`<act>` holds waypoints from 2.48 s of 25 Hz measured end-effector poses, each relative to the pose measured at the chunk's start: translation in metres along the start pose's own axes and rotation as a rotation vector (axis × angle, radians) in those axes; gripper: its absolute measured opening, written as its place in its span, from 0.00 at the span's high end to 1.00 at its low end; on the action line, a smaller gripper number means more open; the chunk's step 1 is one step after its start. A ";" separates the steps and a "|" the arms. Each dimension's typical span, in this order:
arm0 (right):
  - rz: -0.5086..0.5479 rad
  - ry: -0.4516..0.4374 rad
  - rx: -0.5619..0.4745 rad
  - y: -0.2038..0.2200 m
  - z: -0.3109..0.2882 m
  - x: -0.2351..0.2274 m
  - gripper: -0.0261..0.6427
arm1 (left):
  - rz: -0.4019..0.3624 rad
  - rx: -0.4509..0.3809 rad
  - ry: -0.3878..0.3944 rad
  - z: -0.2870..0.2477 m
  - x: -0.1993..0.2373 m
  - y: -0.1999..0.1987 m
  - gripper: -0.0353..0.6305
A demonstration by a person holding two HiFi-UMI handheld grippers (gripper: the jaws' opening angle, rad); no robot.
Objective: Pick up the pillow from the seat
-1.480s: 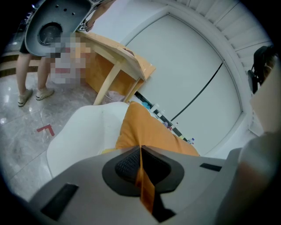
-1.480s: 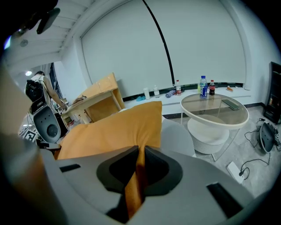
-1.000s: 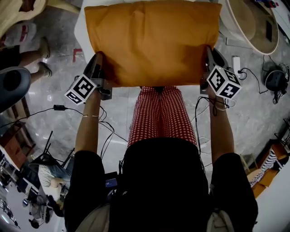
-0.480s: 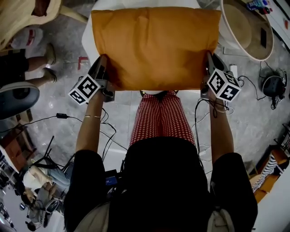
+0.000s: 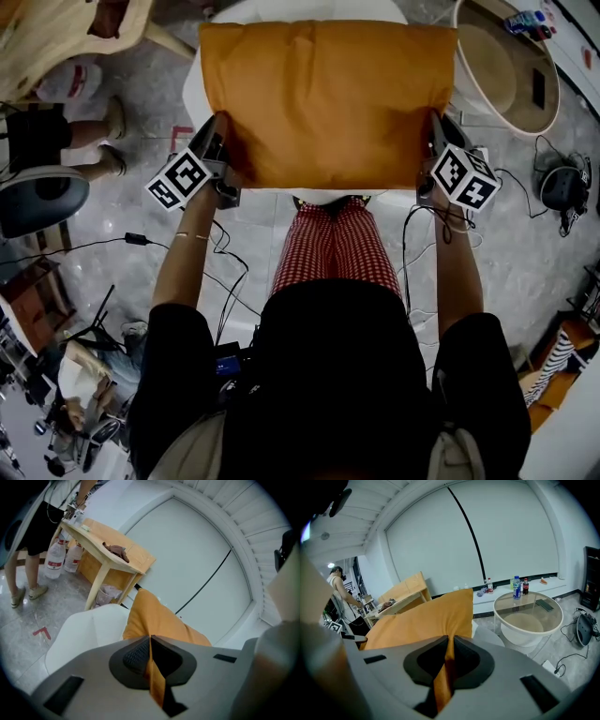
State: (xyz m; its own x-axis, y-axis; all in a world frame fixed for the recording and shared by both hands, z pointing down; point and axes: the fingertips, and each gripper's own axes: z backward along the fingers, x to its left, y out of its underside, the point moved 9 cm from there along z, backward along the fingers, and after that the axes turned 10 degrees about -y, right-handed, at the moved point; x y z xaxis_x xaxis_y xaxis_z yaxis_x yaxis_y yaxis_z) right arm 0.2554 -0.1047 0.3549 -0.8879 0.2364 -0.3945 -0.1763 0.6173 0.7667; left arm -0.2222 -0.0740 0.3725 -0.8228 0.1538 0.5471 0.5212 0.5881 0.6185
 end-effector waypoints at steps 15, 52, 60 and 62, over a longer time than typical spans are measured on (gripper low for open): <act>0.006 -0.023 -0.067 -0.035 0.022 0.027 0.89 | -0.031 -0.030 0.017 0.026 -0.020 -0.039 0.92; -0.006 -0.109 -0.224 -0.110 0.051 0.070 0.89 | -0.079 -0.106 0.070 0.076 -0.061 -0.113 0.92; -0.007 -0.126 -0.241 -0.121 0.067 0.070 0.89 | -0.040 -0.108 0.111 0.089 -0.072 -0.118 0.92; -0.009 -0.126 -0.247 -0.120 0.072 0.072 0.89 | -0.044 -0.114 0.110 0.092 -0.073 -0.116 0.92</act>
State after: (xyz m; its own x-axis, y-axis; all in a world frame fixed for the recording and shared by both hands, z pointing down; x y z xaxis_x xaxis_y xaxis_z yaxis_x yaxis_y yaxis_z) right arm 0.2426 -0.1080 0.1980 -0.8286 0.3328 -0.4502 -0.2960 0.4221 0.8569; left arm -0.2440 -0.0800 0.2089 -0.8191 0.0385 0.5724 0.5126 0.4973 0.7000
